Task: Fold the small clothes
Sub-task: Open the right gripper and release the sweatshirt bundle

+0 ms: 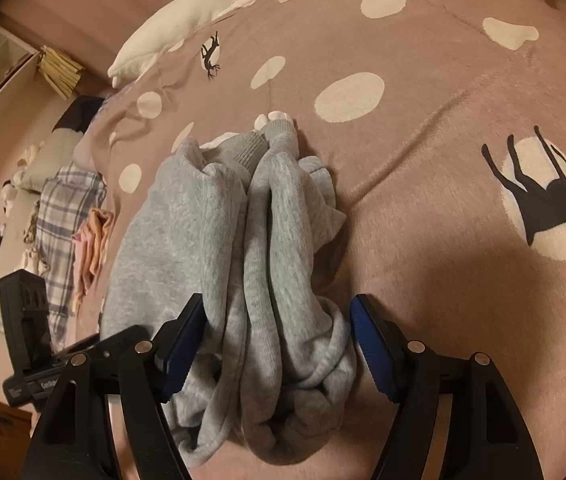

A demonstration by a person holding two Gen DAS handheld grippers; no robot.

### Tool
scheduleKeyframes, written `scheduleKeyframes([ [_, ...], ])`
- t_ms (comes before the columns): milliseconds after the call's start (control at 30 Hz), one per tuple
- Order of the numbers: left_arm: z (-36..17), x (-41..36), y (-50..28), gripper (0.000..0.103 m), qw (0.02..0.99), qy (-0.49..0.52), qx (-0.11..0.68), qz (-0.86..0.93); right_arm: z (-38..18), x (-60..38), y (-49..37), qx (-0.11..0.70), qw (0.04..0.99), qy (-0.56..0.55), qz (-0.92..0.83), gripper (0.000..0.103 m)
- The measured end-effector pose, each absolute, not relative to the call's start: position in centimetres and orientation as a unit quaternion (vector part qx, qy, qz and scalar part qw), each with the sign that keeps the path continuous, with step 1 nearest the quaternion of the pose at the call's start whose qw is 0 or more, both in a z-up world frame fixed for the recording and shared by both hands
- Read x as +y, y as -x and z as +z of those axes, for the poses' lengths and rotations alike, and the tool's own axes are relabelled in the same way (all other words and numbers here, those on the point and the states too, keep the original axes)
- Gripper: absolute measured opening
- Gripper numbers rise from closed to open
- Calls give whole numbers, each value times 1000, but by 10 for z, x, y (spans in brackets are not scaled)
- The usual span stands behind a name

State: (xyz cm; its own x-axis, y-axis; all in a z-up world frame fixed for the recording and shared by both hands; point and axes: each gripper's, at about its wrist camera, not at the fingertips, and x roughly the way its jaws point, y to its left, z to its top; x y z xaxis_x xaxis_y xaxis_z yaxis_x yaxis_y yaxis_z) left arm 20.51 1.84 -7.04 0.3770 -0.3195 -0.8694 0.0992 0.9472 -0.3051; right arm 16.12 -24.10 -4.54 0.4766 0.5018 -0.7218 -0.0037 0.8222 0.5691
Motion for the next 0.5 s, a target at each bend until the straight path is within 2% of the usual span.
scheduleKeyframes([
  [500,-61,20,-193,103,843,79,522,-102,-39,-241,-147,477,832,-244,141,74],
])
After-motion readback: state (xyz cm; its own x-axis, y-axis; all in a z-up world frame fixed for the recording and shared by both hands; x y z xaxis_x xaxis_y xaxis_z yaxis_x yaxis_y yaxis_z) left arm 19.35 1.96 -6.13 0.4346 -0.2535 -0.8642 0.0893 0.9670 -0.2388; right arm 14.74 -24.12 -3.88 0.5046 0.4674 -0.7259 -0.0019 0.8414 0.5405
